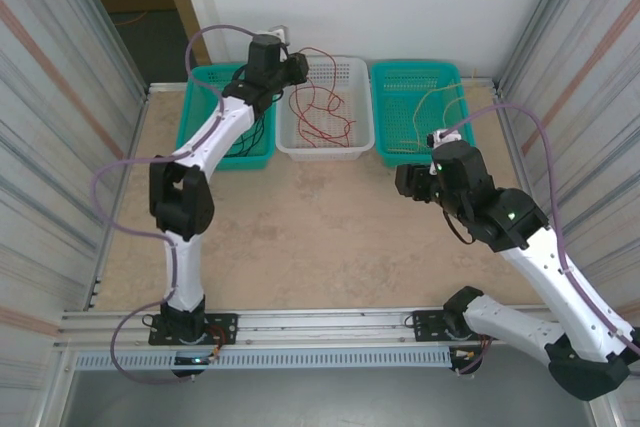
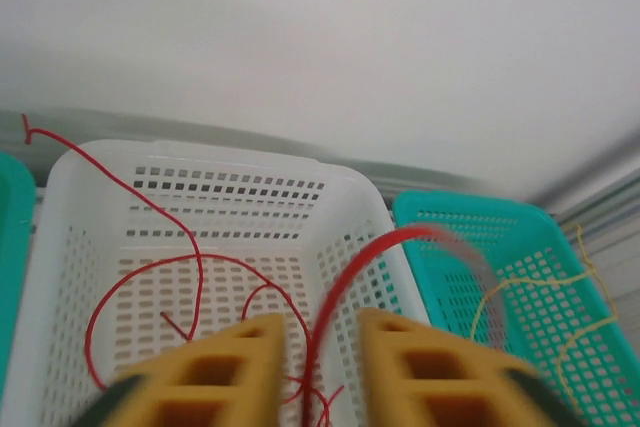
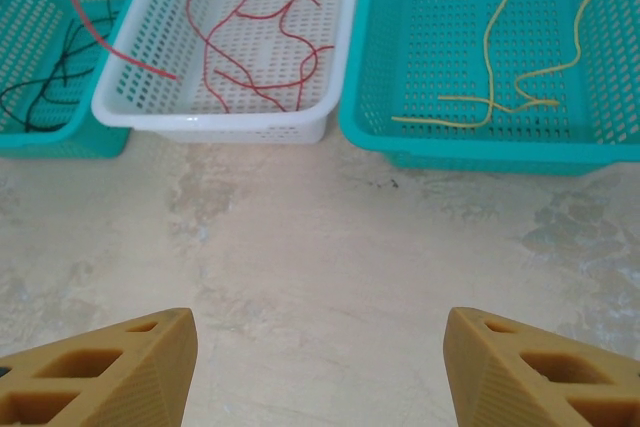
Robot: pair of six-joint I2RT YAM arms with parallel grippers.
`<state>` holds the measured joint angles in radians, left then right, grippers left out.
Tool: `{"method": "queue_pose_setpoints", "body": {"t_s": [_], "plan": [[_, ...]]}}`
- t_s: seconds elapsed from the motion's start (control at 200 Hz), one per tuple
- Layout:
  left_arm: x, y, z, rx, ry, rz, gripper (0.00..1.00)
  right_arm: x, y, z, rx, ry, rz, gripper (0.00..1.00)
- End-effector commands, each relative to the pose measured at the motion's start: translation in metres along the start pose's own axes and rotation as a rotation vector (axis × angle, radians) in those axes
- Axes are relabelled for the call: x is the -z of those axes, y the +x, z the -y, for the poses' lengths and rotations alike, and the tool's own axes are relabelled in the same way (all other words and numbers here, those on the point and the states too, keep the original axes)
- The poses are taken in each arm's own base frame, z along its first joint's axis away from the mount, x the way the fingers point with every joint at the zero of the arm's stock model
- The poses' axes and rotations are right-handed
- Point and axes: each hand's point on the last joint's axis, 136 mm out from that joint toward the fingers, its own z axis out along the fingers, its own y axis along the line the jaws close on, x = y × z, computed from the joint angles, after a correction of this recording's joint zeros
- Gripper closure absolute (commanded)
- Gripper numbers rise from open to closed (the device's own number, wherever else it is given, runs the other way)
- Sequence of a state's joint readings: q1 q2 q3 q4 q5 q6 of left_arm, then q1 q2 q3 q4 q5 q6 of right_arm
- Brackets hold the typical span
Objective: Untangle the cables
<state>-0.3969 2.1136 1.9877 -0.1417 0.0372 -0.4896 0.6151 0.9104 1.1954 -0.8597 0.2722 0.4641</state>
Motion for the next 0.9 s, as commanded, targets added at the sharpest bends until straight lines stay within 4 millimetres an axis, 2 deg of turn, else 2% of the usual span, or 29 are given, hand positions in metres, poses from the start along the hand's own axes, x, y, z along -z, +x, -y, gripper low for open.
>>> {"method": "queue_pose_setpoints", "body": {"t_s": [0.0, 0.055, 0.105, 0.205, 0.215, 0.306, 0.406, 0.431, 0.491, 0.516, 0.551, 0.656, 0.751, 0.797, 0.897], "plan": [[-0.023, 0.010, 0.005, 0.068, 0.061, -0.009, 0.51, 0.000, 0.005, 0.004, -0.037, -0.023, -0.024, 0.35], [-0.030, 0.023, 0.002, 0.097, 0.068, -0.040, 0.45, -0.002, 0.002, 0.005, -0.047, -0.028, -0.025, 0.35], [-0.029, 0.029, 0.002, 0.110, 0.077, -0.053, 0.41, -0.003, -0.001, 0.006, -0.057, -0.037, -0.020, 0.35], [-0.008, 0.027, 0.000, 0.114, 0.069, -0.032, 0.35, -0.005, -0.013, 0.007, -0.084, -0.046, 0.006, 0.34], [0.001, 0.019, 0.004, 0.109, 0.076, -0.014, 0.35, -0.006, -0.014, 0.007, -0.084, -0.047, 0.009, 0.34], [0.045, -0.002, 0.008, 0.045, 0.052, 0.047, 0.32, -0.001, -0.028, 0.004, -0.107, -0.065, 0.063, 0.30], [0.108, -0.026, 0.011, -0.045, 0.001, 0.105, 0.30, 0.011, -0.046, 0.002, -0.133, -0.086, 0.147, 0.26], [0.126, -0.031, 0.010, -0.065, -0.013, 0.122, 0.30, 0.015, -0.050, 0.002, -0.140, -0.090, 0.169, 0.18], [0.169, -0.040, 0.009, -0.113, -0.041, 0.167, 0.27, 0.024, -0.058, 0.001, -0.155, -0.109, 0.223, 0.08], [0.186, -0.042, 0.008, -0.132, -0.050, 0.183, 0.25, 0.027, -0.060, 0.000, -0.155, -0.121, 0.244, 0.00], [0.210, -0.044, 0.006, -0.158, -0.067, 0.209, 0.22, 0.030, -0.063, 0.002, -0.171, -0.127, 0.271, 0.01], [0.268, -0.030, -0.017, -0.211, -0.157, 0.236, 0.12, 0.032, -0.061, 0.014, -0.233, -0.099, 0.341, 0.01], [0.307, -0.010, -0.051, -0.216, -0.281, 0.263, 0.01, 0.018, -0.039, 0.042, -0.246, 0.020, 0.370, 0.01], [0.319, 0.004, -0.067, -0.196, -0.324, 0.266, 0.01, 0.009, -0.028, 0.058, -0.221, 0.100, 0.383, 0.01], [0.330, 0.037, -0.096, -0.226, -0.395, 0.232, 0.01, -0.011, -0.003, 0.098, -0.177, 0.336, 0.358, 0.01]]}}
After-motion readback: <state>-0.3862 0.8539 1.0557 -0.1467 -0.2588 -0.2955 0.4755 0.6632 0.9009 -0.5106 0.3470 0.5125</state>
